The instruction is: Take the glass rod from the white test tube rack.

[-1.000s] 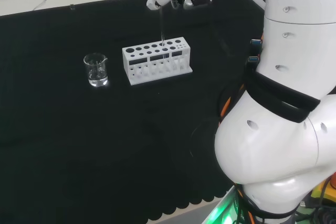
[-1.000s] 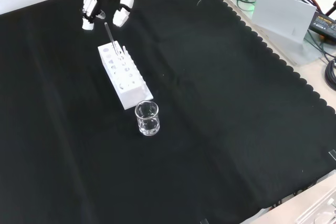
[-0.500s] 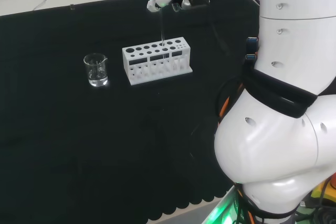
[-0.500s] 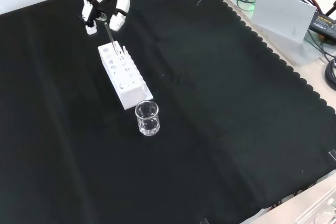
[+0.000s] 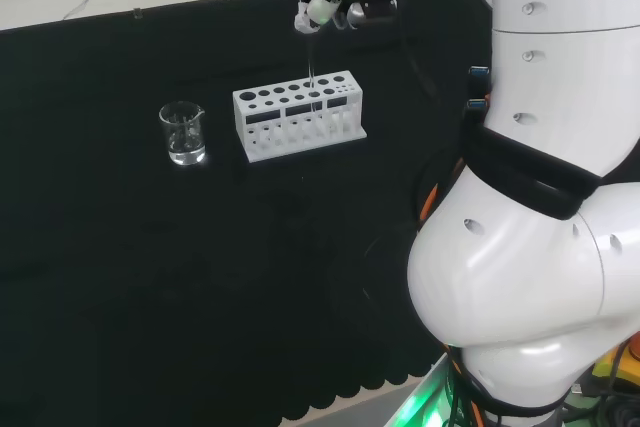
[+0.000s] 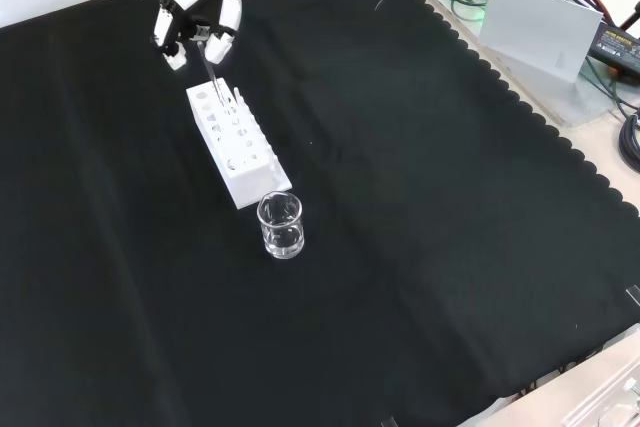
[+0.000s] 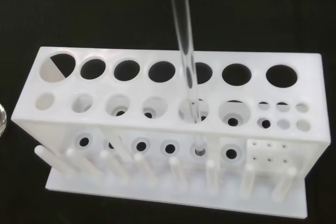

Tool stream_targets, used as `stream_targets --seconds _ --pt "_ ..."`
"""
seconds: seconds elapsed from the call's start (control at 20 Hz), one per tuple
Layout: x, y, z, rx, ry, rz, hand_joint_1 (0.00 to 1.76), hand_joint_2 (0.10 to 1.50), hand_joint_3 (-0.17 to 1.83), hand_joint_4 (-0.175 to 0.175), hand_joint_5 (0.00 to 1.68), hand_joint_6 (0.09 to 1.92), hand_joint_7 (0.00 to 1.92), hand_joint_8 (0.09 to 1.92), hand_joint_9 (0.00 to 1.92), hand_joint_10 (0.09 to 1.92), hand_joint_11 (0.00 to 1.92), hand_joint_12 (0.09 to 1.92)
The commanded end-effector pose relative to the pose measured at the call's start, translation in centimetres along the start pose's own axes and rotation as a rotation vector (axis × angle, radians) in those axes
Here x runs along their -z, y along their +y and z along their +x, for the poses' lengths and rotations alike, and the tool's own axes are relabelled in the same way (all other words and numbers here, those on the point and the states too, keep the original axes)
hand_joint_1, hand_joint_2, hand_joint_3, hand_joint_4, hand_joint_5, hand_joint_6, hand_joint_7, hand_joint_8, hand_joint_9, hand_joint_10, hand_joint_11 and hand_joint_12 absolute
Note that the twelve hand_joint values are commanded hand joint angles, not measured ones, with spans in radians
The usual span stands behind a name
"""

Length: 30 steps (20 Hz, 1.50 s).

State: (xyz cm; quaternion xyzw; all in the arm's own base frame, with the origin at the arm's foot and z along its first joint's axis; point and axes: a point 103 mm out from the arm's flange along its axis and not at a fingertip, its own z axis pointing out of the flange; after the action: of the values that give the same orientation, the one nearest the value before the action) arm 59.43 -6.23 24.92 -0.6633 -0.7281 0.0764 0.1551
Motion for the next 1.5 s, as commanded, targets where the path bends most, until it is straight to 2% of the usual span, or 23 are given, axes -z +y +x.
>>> stream_targets --seconds 0.05,0.1,0.25,0.35,0.45,0.55,0.65,0.85,1.2,1.5 --pt "1.0 0.0 0.3 0.006 0.05 -0.068 0.98 0.92 0.48 -0.175 0.7 0.91 0.72 1.09 1.35 0.87 1.62 0.67" --pt "1.2 0.0 0.5 0.008 0.053 -0.082 1.02 0.91 0.5 -0.175 0.73 0.91 0.74 1.1 1.36 0.87 1.65 0.63" --pt "1.6 -0.3 1.0 0.014 0.054 -0.148 1.11 1.08 0.2 -0.175 0.84 1.13 0.83 1.16 1.38 0.92 1.68 0.56" --pt "2.0 -0.6 1.3 0.008 0.079 -0.213 1.19 1.09 0.12 -0.107 0.91 1.03 0.91 1.22 1.39 0.97 1.63 0.52" --pt "2.5 -1.0 1.8 -0.005 0.051 -0.294 1.24 0.92 0.4 -0.098 1.0 0.93 0.99 1.22 1.41 0.99 1.57 0.53" --pt "3.0 -1.4 2.3 -0.011 0.027 -0.325 1.28 0.72 0.69 -0.132 1.11 0.82 1.1 1.18 1.44 1.0 1.57 0.54" --pt "3.5 -1.8 2.8 -0.029 0.006 -0.321 1.31 0.62 0.82 -0.163 1.2 0.7 1.18 1.1 1.46 0.97 1.58 0.53" --pt "4.8 -2.9 3.4 -0.064 -0.025 -0.29 1.43 0.51 0.95 -0.175 1.26 0.54 1.16 1.01 1.39 0.98 1.59 0.51" --pt "7.9 -5.2 5.1 -0.066 -0.042 -0.338 1.45 0.47 0.97 -0.175 1.31 0.45 1.18 0.98 1.41 0.94 1.59 0.49" --pt "9.5 -6.3 6.5 -0.074 -0.076 -0.306 1.45 0.46 0.99 -0.175 1.34 0.42 1.19 0.97 1.42 0.93 1.6 0.49"
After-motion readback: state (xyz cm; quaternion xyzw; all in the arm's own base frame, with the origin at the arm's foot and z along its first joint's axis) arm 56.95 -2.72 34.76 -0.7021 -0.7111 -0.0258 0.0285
